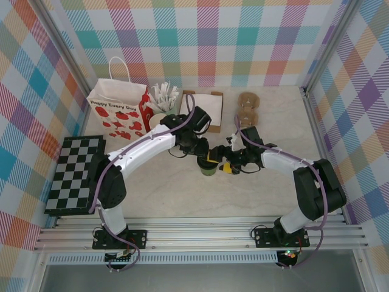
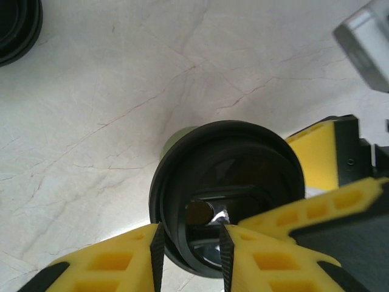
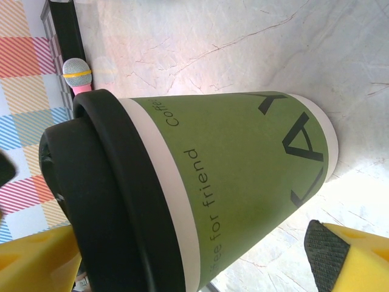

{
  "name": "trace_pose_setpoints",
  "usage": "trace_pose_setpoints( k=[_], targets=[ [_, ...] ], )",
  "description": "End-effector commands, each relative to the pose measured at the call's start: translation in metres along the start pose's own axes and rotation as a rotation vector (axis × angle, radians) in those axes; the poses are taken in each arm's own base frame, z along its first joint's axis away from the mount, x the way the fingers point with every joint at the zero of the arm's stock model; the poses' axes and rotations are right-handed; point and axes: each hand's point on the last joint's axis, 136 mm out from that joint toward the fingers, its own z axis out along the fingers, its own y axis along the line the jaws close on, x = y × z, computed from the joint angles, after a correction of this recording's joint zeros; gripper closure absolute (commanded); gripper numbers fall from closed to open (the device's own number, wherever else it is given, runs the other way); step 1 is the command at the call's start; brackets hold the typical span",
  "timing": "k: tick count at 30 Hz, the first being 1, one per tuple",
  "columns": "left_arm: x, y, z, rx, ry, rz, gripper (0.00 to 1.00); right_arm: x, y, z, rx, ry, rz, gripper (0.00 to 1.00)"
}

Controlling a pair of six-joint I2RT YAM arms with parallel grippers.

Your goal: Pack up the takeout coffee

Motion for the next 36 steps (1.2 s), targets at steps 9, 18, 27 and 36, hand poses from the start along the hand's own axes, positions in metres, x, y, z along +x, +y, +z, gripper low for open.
trace_pose_setpoints(
  k=[9, 18, 27, 36],
  targets=[
    [-0.016, 0.026, -0.041, -0.016, -0.207, -0.133, 0.17, 0.0, 0.004, -0.009, 0.058, -0.02, -0.016, 0.02],
    [0.007, 0.101, -0.03, -0.215, -0.259, -0.466, 0.0, -0.009, 0.018, -0.022, 0.072, -0.079, -0.037, 0.0],
    [0.031, 0.099, 0.008, -0.2, -0.131, -0.552, 0.0, -0.019, -0.005, -0.052, 0.275, -0.28, 0.037, 0.0],
    [0.032, 0.064, 0.017, 0.025, -0.112, -0.49, 0.0, -0.008, -0.004, -0.053, 0.197, -0.294, 0.048, 0.0]
  ],
)
